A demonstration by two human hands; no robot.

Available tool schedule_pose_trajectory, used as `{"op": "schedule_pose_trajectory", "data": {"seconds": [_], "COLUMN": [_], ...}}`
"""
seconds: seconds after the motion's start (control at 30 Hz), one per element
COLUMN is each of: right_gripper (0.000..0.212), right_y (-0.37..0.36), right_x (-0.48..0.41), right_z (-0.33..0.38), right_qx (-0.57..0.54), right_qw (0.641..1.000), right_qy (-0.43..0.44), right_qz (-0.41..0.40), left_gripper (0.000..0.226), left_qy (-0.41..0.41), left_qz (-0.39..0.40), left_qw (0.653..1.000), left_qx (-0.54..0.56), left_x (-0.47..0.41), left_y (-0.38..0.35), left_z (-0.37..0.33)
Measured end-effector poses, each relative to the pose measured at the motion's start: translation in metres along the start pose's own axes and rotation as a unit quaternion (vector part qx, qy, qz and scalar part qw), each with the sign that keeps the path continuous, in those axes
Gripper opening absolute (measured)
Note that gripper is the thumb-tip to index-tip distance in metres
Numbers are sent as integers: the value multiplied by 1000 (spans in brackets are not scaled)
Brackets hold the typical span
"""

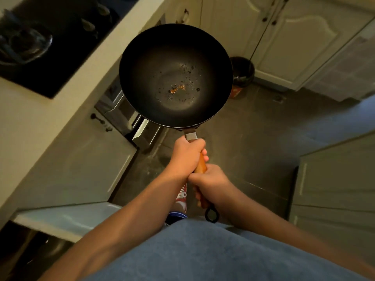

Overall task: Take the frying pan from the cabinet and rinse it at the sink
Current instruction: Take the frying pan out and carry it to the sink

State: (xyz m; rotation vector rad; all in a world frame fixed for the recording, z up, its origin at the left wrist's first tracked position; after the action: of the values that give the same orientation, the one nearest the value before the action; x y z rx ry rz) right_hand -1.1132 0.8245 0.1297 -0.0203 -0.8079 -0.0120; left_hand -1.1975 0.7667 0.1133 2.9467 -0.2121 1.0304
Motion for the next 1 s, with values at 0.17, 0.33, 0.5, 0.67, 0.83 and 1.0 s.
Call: {"op": "schedule_pose_trajectory", "data": {"seconds": [0.17,0.33,0.5,0.67,0.83,1.0], "right_gripper": [9,17,6,7,13,16], "right_y": [30,58,91,141,205,264], "right_x": [-44,-82,-112,-145,-182,-218], "right_z": [50,89,121,158,201,247], "right_qx": [-18,-65,-98,-111,-106,-80], "right_qw": [999,997,994,993,993,996], "right_qy": [-2,0,5,19,27,22], "right_qz": [-28,-43,-43,-38,-34,-43], "left_gripper": [19,21,7,5,8,4], "left_qy": [23,10,-9,-8,-12,-5], "left_qz": [39,61,89,84,85,56], "left_qw": [999,997,992,990,990,994], "left_qx": [-14,-50,-88,-115,-111,-95], "left_x": [-64,-107,-137,-184,-235,-281], "left_y": [-30,-59,-90,-133,-190,-237], "left_z": [-43,-90,-131,-162,-197,-235]}}
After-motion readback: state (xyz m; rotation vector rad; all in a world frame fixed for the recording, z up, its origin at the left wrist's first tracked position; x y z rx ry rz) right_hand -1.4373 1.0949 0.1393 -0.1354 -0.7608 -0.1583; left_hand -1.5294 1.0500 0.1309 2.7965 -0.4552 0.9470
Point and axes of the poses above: each hand's wrist, its own x-axis away from the middle knuckle, its own y-axis out of the back of the hand, z = x × y, the point moved 8 cm from there along -x, towards the middle knuckle
